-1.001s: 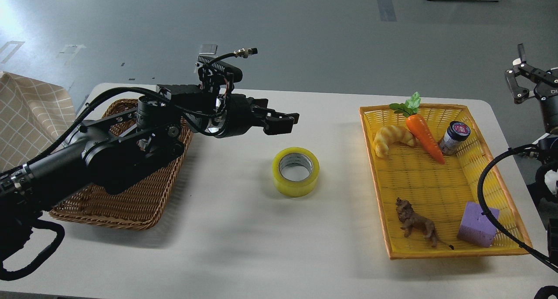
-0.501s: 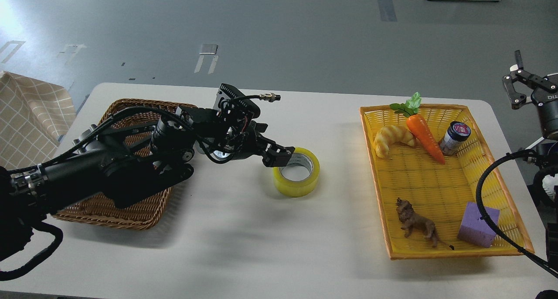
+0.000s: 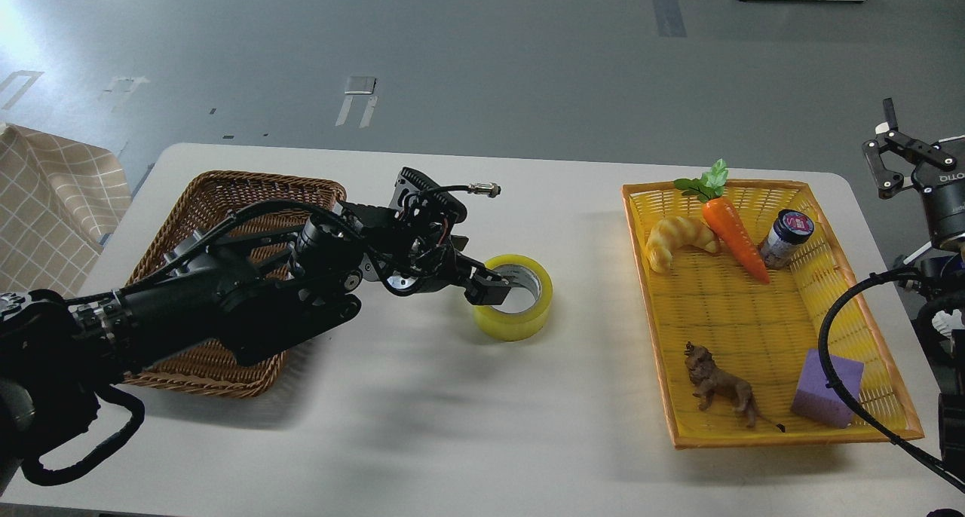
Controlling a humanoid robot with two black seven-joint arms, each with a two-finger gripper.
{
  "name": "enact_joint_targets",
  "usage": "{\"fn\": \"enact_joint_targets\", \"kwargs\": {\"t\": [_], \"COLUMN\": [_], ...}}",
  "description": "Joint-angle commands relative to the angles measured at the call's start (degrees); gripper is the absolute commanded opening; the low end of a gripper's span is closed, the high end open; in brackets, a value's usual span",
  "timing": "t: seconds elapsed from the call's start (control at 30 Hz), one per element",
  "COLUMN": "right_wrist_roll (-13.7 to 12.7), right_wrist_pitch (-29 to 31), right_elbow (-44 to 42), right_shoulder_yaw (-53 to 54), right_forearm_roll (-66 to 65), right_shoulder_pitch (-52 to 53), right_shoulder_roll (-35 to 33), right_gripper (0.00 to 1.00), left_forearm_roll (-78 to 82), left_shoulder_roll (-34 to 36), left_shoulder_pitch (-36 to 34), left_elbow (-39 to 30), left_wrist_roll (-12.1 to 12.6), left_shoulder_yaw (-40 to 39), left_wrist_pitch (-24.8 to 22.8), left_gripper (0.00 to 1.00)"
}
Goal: Place and transfer tape with both arms
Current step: 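Grasp the tape roll's rim with the left gripper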
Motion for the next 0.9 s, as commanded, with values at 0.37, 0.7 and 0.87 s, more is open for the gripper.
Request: {"fn": "enact_joint_targets", "kwargs": {"t": [0.37,0.7,0.87], "right_wrist_roll": [0.01,0.01,0.09], "right_wrist_pitch": [0.0,0.0,0.0], "right_elbow": [0.17,0.17,0.26], "right_shoulder_yaw": [-0.07,-0.07,-0.07], "right_forearm_roll": [0.0,-0.09,-0.09], "right_shoulder_pitch": [-0.62,-0.62,-0.62], "right_shoulder_roll": [0.58,0.58,0.58], "right_gripper": [1.0,1.0,1.0], "left_forearm_roll": [-0.38,-3.55,-3.55], "left_shoulder_roll": [-1.59,-3.25,-3.96], "left_shoulder_pitch": [0.52,0.61,0.61], "left_elbow": [3.01,4.68,6.0], "left_wrist_roll": [-0.03,0.49,0.58], "left_shoulder_yaw": [0.0,0.09,0.26], "left_wrist_pitch": [0.01,-0.26,-0.17], "left_gripper": [0.91,0.8,0.78]}}
